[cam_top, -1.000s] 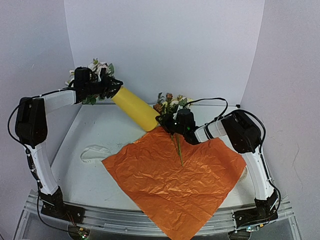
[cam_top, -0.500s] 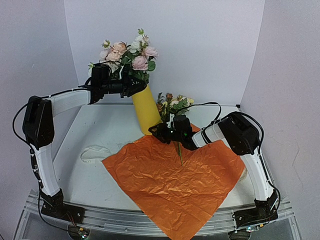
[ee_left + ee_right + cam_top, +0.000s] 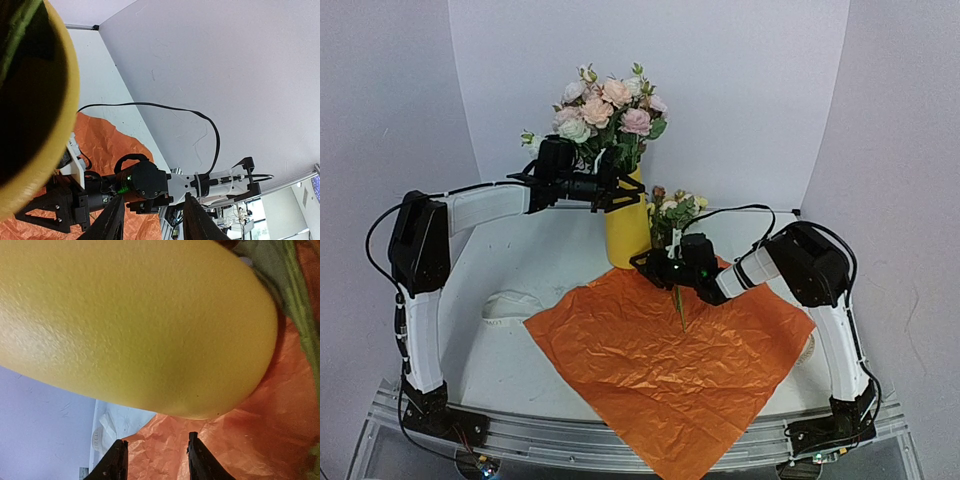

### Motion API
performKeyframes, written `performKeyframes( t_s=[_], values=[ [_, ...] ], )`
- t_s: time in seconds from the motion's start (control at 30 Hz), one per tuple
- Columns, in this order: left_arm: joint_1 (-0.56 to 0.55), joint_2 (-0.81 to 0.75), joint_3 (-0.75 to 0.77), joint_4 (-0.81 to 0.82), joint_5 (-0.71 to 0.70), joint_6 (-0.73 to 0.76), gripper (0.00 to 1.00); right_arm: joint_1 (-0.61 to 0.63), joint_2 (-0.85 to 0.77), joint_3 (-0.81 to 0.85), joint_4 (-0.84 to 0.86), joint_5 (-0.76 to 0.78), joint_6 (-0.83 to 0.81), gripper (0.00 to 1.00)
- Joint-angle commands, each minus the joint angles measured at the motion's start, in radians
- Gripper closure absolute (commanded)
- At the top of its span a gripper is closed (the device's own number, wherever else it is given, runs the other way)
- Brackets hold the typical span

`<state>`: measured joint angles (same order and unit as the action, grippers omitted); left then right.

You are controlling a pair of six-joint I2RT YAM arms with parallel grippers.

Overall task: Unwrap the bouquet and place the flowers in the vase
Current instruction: Adjust the vase at the center of the board.

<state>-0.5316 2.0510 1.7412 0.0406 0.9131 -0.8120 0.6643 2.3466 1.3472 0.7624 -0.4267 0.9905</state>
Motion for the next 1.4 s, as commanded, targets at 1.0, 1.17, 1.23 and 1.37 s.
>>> performKeyframes(
  t_s=[1.0,1.17,1.23,1.37],
  values=[
    [-0.143,-0.253,-0.219,-0.034,-0.295,0.080,0.46,-0.061,-0.419,-0.192,-0.113,0.234,-0.226,0.31],
    [-0.182,-0.283,-0.259,-0.034,-0.338,0.076,0.44,-0.071,-0.442,-0.187,-0.114,0.242,-0.261,0.27],
    [-0.196,-0.291,-0.274,-0.034,-0.351,0.076,0.44,-0.078,-0.442,-0.171,-0.114,0.244,-0.284,0.24],
    [-0.223,-0.300,-0.296,-0.034,-0.373,0.074,0.42,-0.083,-0.440,-0.123,-0.117,0.236,-0.337,0.16]
  ],
)
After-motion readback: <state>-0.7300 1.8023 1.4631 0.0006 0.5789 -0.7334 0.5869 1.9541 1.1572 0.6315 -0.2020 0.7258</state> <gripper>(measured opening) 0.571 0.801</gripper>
